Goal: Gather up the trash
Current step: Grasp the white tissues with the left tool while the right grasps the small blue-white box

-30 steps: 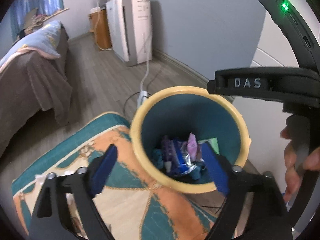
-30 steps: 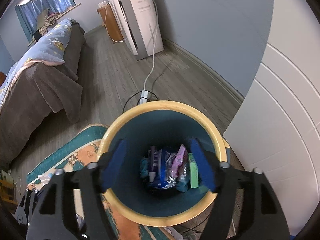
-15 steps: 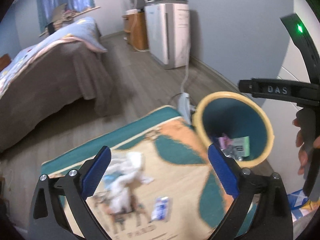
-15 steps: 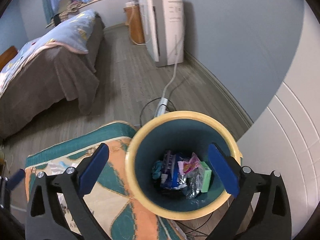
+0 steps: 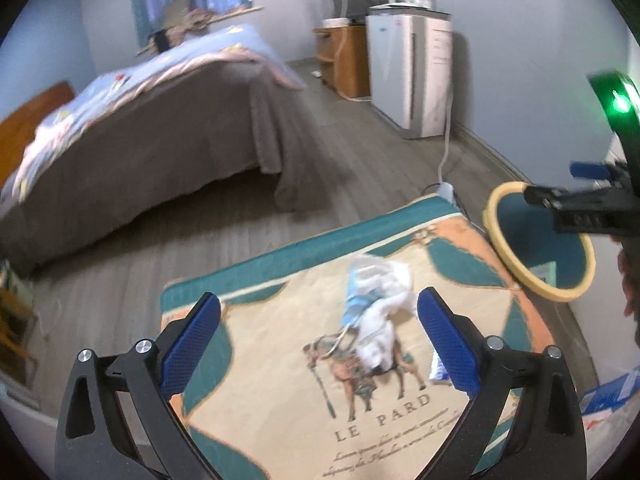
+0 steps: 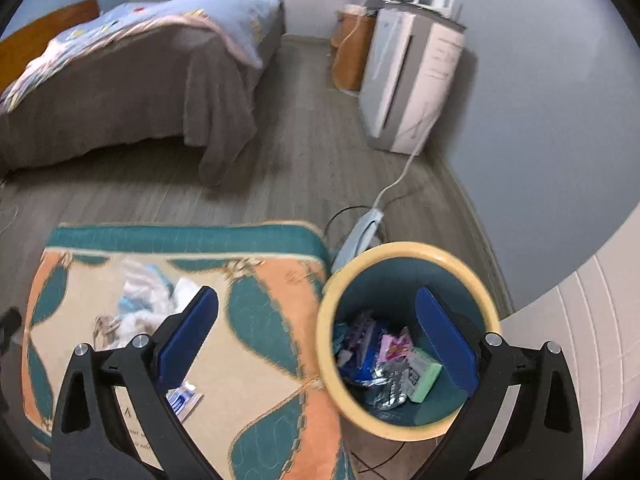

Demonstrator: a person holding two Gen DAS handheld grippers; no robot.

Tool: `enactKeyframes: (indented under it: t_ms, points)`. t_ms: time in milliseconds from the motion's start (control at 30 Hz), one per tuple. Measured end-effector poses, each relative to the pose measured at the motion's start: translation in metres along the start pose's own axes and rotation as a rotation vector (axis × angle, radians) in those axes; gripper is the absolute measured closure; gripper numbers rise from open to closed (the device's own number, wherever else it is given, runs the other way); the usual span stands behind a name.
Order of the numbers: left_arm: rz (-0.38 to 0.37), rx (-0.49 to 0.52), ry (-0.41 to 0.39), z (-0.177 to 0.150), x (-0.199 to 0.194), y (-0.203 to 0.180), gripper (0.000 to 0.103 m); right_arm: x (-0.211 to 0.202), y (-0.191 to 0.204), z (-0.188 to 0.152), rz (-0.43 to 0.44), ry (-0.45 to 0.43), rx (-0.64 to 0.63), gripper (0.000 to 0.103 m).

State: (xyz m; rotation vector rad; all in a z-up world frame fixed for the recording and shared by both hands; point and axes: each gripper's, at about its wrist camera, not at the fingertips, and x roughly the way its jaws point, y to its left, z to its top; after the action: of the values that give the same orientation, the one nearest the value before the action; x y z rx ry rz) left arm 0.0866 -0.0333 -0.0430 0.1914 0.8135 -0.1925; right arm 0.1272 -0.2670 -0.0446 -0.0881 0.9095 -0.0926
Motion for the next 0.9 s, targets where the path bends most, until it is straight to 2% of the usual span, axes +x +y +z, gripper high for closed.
enactKeyframes:
  t_ms: [100, 200, 300, 433, 567, 667, 700, 800, 900]
  points:
    - [0.009, -0.025, 0.017, -0.005, 0.005, 0.018, 0.005, 0.010, 0.007, -0.009, 0.080, 0.051, 0.040, 0.006]
    - [0.025, -0.027, 0.031, -0.009, 0.012, 0.030, 0.005, 0.022, 0.018, -0.014, 0.081, 0.128, 0.046, 0.006]
    - [0.017, -0.061, 0.041, -0.011, 0.018, 0.041, 0.005, 0.034, 0.030, -0.019, 0.127, 0.183, 0.053, 0.006]
    - [0.033, -0.055, 0.068, -0.014, 0.027, 0.048, 0.005, 0.043, 0.052, -0.028, 0.119, 0.225, 0.016, 0.006]
    - [0.024, -0.059, 0.077, -0.014, 0.031, 0.053, 0.005, 0.052, 0.079, -0.048, 0.061, 0.292, 0.008, 0.006]
    - [0.037, -0.074, 0.088, -0.013, 0.035, 0.059, 0.005, 0.056, 0.099, -0.064, 0.089, 0.296, 0.029, 0.007]
    - [0.039, -0.081, 0.092, -0.012, 0.036, 0.061, 0.005, 0.058, 0.103, -0.068, 0.091, 0.306, 0.027, 0.008]
    - [0.022, -0.101, 0.093, -0.013, 0.035, 0.066, 0.005, 0.071, 0.110, -0.079, 0.084, 0.360, 0.008, 0.019]
    - [0.015, -0.079, 0.098, -0.015, 0.036, 0.065, 0.005, 0.080, 0.104, -0.084, 0.099, 0.399, 0.068, 0.024]
